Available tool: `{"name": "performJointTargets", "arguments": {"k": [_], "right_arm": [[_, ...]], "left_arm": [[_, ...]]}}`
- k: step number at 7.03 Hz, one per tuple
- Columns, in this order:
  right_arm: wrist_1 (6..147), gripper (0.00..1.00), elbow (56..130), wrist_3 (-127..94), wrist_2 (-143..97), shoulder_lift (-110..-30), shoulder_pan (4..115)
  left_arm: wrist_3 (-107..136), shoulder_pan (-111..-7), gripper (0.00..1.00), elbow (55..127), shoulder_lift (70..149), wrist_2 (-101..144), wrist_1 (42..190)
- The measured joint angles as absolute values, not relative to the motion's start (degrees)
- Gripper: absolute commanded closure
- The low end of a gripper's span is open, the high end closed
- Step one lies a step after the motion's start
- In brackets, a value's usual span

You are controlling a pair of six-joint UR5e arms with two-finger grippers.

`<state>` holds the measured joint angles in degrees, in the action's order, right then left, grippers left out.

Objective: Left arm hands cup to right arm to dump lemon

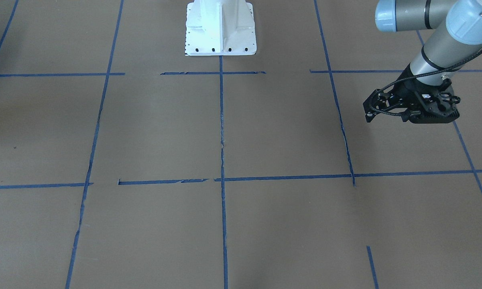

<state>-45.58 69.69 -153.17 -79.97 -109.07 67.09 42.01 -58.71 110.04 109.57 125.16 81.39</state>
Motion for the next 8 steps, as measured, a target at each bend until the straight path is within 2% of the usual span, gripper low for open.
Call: {"name": "performJointTargets", "arguments": {"k": [4,8], "right_arm": [[-52.28,0.85,66.15,-161.25,-78.69,-108.55,67.23],[-53.24,0.84,65.66,-166.55,-77.63,-108.29,67.38]], "left_arm": [[42.01,-58.71,0.00,109.91,109.62,125.16,81.31],[41.99,-58.71,0.00,109.86,109.57,125.16,81.30]]}}
